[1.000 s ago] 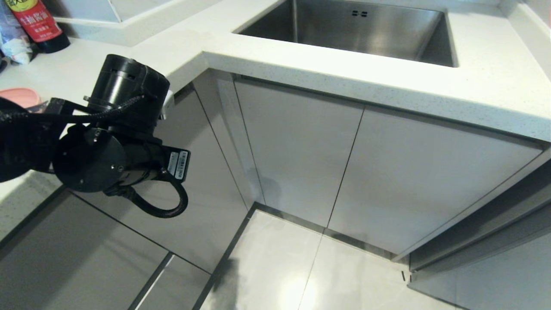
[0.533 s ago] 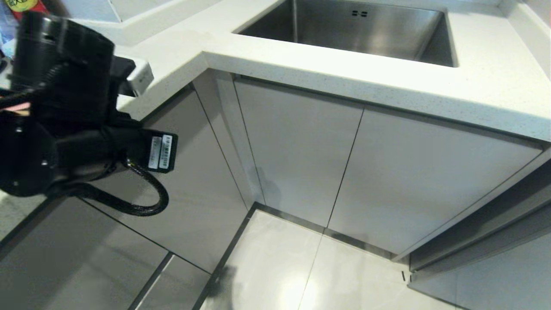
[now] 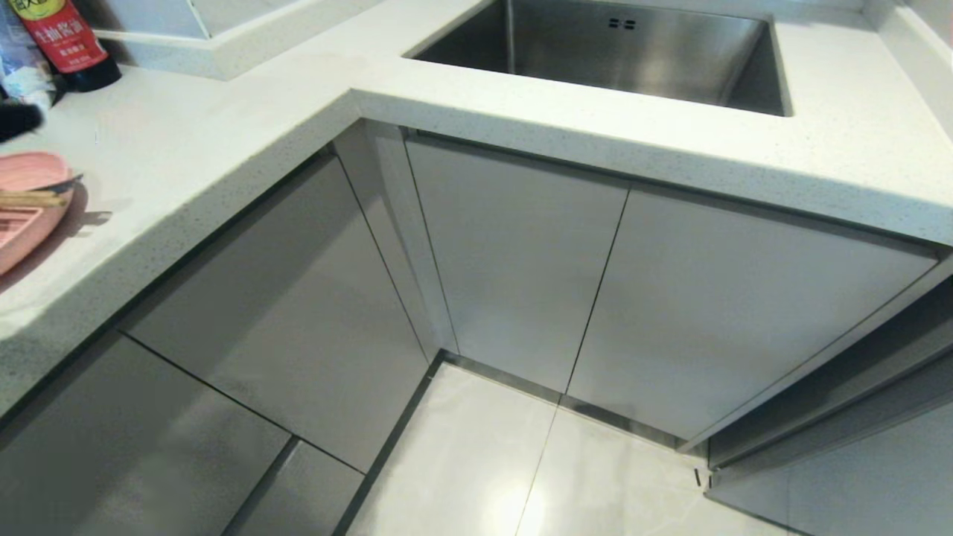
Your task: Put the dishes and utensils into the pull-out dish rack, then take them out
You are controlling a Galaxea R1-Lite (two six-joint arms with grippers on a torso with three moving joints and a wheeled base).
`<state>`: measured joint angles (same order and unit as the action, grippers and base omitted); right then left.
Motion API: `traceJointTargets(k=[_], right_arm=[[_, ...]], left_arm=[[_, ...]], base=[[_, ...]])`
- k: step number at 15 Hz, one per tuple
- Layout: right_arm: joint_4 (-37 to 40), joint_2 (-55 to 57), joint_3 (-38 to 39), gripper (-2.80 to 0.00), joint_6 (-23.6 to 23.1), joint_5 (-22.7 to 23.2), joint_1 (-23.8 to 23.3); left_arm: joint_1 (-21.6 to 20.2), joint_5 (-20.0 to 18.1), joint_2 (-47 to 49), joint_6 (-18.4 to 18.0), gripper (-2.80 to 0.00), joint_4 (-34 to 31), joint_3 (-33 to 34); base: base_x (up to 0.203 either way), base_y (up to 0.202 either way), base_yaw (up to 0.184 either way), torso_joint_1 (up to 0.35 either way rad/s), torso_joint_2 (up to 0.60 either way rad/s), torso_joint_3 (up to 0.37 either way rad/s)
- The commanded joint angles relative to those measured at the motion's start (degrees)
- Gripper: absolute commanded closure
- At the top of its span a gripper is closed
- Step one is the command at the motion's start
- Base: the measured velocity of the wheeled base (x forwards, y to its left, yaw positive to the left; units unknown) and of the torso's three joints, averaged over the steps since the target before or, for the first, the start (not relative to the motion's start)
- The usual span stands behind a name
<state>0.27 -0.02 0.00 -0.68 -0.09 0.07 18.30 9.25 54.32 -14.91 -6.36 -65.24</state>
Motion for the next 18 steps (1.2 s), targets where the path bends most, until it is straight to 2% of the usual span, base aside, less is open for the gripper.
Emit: traceJointTargets(k=[1,4,6,7,9,11,12,13,14,16,18], right_arm=[[0.0,0.0,0.0,0.0,0.0,0.0,0.0],[0.0,-0.1,0.0,0.0,0.0,0.0,0.0],[0.0,0.0,0.0,0.0,0.0,0.0,0.0],[0.0,0.0,0.0,0.0,0.0,0.0,0.0],[0.0,0.0,0.0,0.0,0.0,0.0,0.0],[0.0,0.0,0.0,0.0,0.0,0.0,0.0],[0.1,-0.1,0.0,0.0,0.0,0.0,0.0],[0.0,0.0,0.0,0.0,0.0,0.0,0.0],[0.0,-0.1,0.0,0.0,0.0,0.0,0.0],[0.0,0.0,0.0,0.0,0.0,0.0,0.0],[0.1,0.0,0.0,0.0,0.0,0.0,0.0]], left_arm=[[-6.8,-10.8,-8.7,-0.5,0.0,0.0,0.6],[-15.8,-21.3,-19.8,-1.3,0.0,-0.1,5.6],[-22.9,-25.7,-27.1,-1.6,0.0,-1.2,9.6],[-24.1,-26.4,-31.2,-1.7,0.0,-1.9,12.2],[-24.6,-25.9,-38.0,-1.8,0.0,-3.2,17.0],[-23.5,-18.5,-39.4,-0.5,0.0,-5.3,19.2],[-20.3,-18.1,-40.8,-0.4,0.0,-7.5,19.5],[-18.2,-18.9,-43.2,-0.7,0.0,-13.0,19.8],[-18.2,-19.3,-46.0,-1.0,0.0,-16.0,20.9],[-18.5,-19.4,-52.0,-1.1,0.0,-17.5,28.4],[-18.6,-16.1,-53.6,1.5,0.0,-13.3,36.8]], base=[[0.0,0.0,0.0,0.0,0.0,0.0],[0.0,0.0,0.0,0.0,0.0,0.0],[0.0,0.0,0.0,0.0,0.0,0.0],[0.0,0.0,0.0,0.0,0.0,0.0],[0.0,0.0,0.0,0.0,0.0,0.0],[0.0,0.0,0.0,0.0,0.0,0.0],[0.0,0.0,0.0,0.0,0.0,0.0],[0.0,0.0,0.0,0.0,0.0,0.0],[0.0,0.0,0.0,0.0,0.0,0.0],[0.0,0.0,0.0,0.0,0.0,0.0],[0.0,0.0,0.0,0.0,0.0,0.0]])
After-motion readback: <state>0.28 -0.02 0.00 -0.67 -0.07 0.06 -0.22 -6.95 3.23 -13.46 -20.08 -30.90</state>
